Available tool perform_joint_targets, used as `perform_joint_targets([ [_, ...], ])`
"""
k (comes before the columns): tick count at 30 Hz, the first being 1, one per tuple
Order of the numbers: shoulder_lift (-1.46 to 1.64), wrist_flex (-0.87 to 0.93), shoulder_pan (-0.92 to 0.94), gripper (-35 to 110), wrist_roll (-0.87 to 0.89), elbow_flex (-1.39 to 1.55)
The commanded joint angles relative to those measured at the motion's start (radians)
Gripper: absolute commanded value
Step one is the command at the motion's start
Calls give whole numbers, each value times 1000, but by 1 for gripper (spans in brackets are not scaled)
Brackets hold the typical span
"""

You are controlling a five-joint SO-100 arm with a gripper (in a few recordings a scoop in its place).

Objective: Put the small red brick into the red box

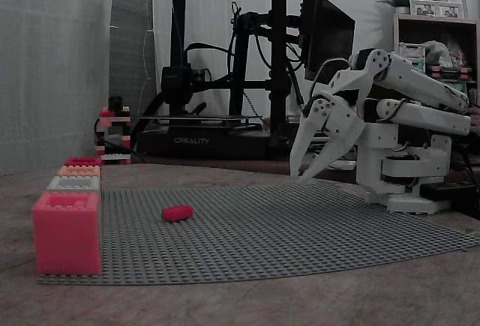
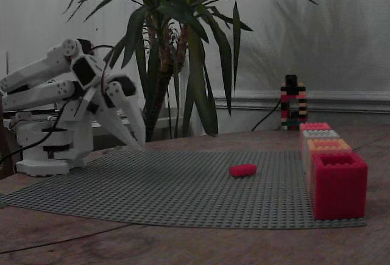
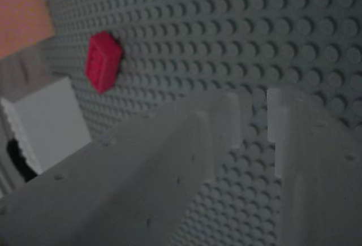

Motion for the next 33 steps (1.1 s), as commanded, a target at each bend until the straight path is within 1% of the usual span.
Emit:
perform_joint_targets([
  [1, -52, -9, -17, 0, 38, -54],
  [5, -261, -80, -15, 0, 60, -167],
  [8, -385, -123, -15, 0, 109, -247],
  [11, -525, -164, 0, 0, 98, -350],
  [15, -793, -184, 25, 2, 114, -529],
  [18, -994, -213, 26, 8, 199, -664],
  [23, -1278, -209, 25, 9, 345, -900],
  [27, -1428, -209, 11, 9, 472, -1032],
  [33, -1612, -196, -35, 12, 588, -1204],
])
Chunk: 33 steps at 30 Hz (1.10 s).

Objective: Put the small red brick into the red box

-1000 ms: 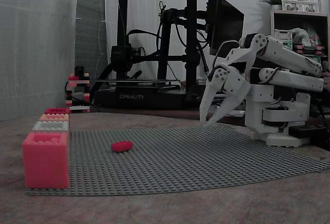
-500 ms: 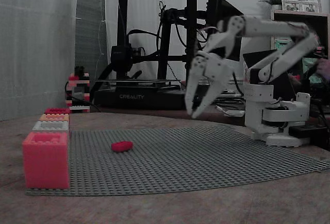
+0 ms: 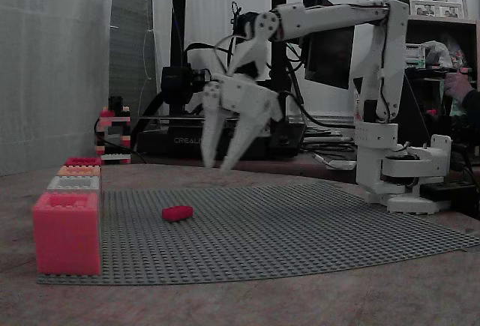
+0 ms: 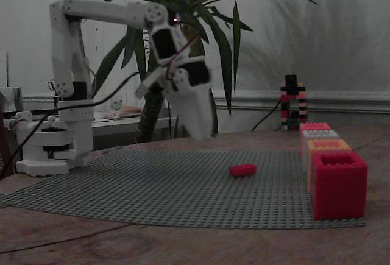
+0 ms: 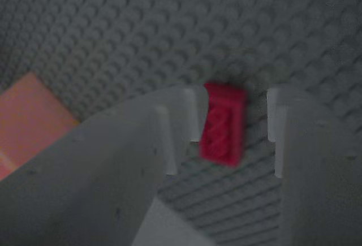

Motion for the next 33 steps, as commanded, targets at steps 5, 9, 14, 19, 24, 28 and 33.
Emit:
perform_joint_targets([
  [5, -138, 9, -72, 18, 98, -235],
  [9, -190, -21, -78, 18, 121, -259],
  [14, -247, -32, -80, 18, 135, -295],
  [19, -287, -48, -80, 17, 141, -307],
  [24, -327, -49, -80, 16, 143, -331],
  [28, -367, -49, -83, 16, 144, -353],
  [33, -411, -48, -83, 16, 144, -387],
])
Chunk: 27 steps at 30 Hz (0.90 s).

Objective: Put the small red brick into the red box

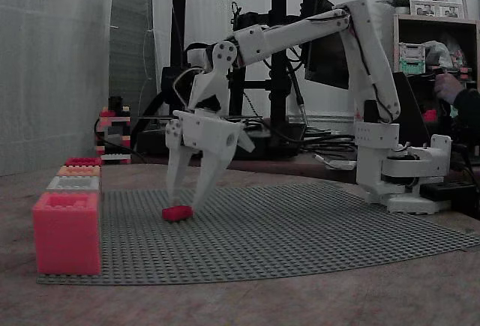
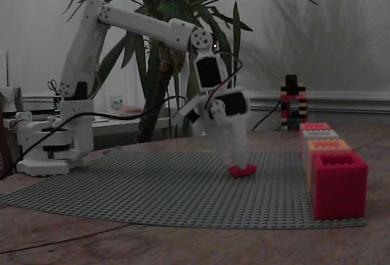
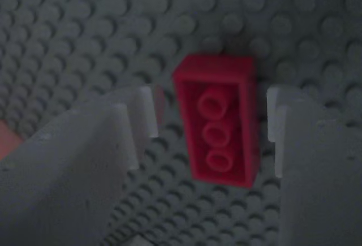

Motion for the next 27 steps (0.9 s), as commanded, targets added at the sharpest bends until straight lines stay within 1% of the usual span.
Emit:
perform_joint_targets([
  [1, 23, -6, -21, 16, 9, -74],
  [13, -29, -3, -26, 14, 9, -123],
  [17, -41, -3, -28, 10, 2, -132],
  [22, -43, -3, -29, 1, -2, -143],
  [27, -20, -3, -18, 0, -5, -147],
])
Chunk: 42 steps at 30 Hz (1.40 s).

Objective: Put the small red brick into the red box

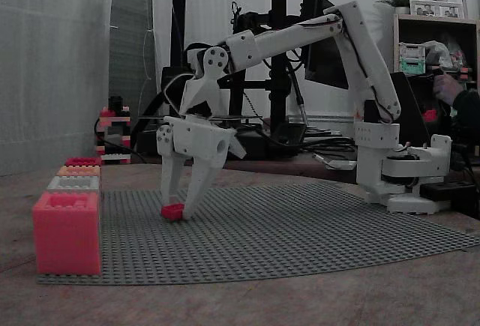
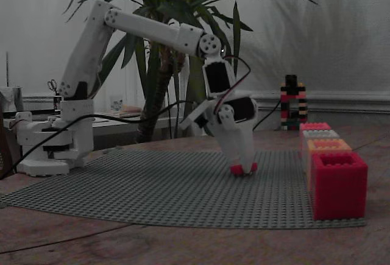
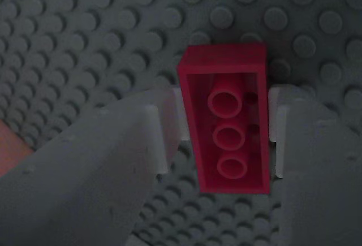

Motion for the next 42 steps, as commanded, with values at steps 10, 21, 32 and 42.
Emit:
perform_joint_targets([
  [10, 130, 0, 219, 0, -92, -288],
  [21, -121, -66, 373, 0, -278, -684],
  [32, -287, -222, 380, 0, -353, -810],
  [42, -365, -298, 400, 3, -385, -844],
])
